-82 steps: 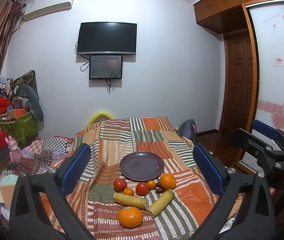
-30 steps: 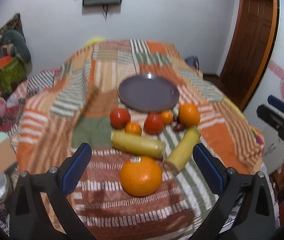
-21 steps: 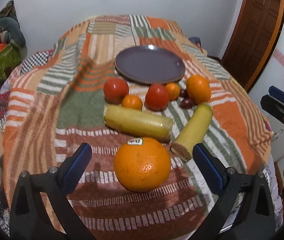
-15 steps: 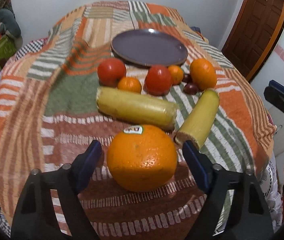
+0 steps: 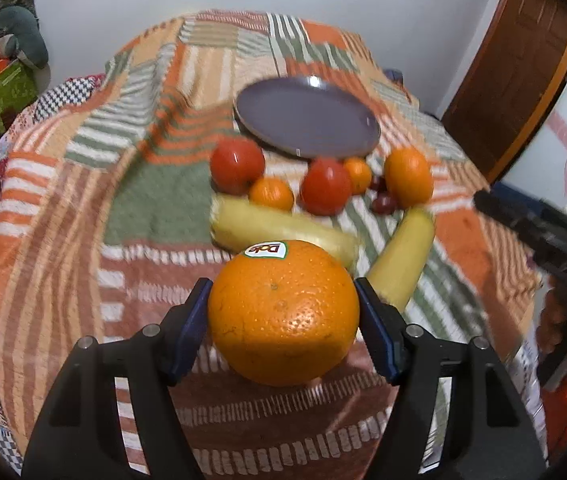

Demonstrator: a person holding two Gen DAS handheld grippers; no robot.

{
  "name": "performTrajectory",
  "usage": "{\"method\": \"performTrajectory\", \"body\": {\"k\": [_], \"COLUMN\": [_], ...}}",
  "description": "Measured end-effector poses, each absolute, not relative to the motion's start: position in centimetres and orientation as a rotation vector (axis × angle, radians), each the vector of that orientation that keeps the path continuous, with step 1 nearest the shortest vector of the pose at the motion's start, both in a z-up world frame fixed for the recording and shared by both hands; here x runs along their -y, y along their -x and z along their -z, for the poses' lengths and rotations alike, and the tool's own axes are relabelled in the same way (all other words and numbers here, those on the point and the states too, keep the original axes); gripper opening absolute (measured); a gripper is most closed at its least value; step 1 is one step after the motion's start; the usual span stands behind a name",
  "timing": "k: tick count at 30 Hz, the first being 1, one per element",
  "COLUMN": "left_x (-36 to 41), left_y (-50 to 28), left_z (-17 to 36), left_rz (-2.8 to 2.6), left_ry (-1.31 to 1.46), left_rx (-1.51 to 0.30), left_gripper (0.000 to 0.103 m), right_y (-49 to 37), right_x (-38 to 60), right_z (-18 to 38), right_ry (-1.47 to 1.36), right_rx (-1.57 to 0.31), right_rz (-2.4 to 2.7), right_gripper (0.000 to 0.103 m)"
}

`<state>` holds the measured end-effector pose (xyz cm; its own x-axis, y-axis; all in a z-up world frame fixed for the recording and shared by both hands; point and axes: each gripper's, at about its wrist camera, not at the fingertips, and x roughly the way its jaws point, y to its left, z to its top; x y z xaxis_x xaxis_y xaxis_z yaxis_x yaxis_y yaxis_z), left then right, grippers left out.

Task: Organize fruits
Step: 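Grasp the large Dole orange with the left tool while the right tool grasps another orange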

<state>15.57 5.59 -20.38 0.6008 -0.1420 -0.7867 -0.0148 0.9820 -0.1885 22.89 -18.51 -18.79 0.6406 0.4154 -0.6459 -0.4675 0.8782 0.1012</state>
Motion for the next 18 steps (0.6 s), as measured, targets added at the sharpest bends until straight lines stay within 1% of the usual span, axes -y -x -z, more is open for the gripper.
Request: {"method": "performTrajectory", "body": {"k": [6, 18], "left_x": [-6.6, -7.0], "left_y": [-17.0, -20.3], "left_z": [17.9, 18.2], "left_rz": [0.064, 0.075], "left_ry": [0.189, 0.190], "left_rx": [-0.847, -0.831], "left_gripper": [0.069, 0.069], "right_y": [-24.9, -28.7], "right_x": [17.5, 15.4], "right_z": [19.0, 21.6], "right_ry": [0.088, 0.107], "right_rx": [-0.728, -0.834], "right_rz": [-0.523, -0.542], "right_gripper": [0.072, 0.071]}}
